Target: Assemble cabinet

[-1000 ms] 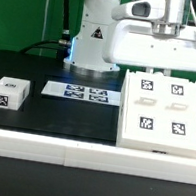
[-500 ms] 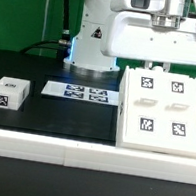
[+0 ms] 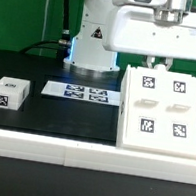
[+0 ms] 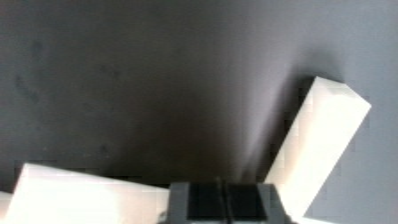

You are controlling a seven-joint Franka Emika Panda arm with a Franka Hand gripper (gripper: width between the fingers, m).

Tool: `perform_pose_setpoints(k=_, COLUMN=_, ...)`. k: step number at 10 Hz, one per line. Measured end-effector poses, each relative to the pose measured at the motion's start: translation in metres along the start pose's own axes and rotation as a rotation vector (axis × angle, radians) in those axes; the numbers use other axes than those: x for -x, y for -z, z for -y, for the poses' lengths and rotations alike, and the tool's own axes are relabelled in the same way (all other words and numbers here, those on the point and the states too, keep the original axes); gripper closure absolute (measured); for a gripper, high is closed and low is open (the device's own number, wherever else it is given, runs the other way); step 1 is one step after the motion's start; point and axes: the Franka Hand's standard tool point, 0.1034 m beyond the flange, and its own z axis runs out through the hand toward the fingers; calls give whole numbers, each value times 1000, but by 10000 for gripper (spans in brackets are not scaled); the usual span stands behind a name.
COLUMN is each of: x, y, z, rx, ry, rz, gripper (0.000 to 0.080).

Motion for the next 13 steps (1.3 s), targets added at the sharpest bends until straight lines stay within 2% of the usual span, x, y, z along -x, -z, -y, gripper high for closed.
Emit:
perform_pose_setpoints(k=2, x=-7, y=5, z=-2, rx=-4, ry=-2, rz=15, gripper=798)
perform_pose_setpoints(k=6, x=-2, y=1, z=-1, rx=-4, ry=-1, rz=19, gripper=798)
perform_pose_setpoints(k=8, x=-3, y=7, z=-7, rx=-3, ry=13, rz=18, gripper=798)
perform_pose_setpoints(k=11, x=-11, y=15, z=-13, rx=-7, ry=31, rz=44, gripper=798)
perform_pose_setpoints(k=13, x=-22, y=19, z=-13, rx=-12, ry=47, rz=86, gripper=798)
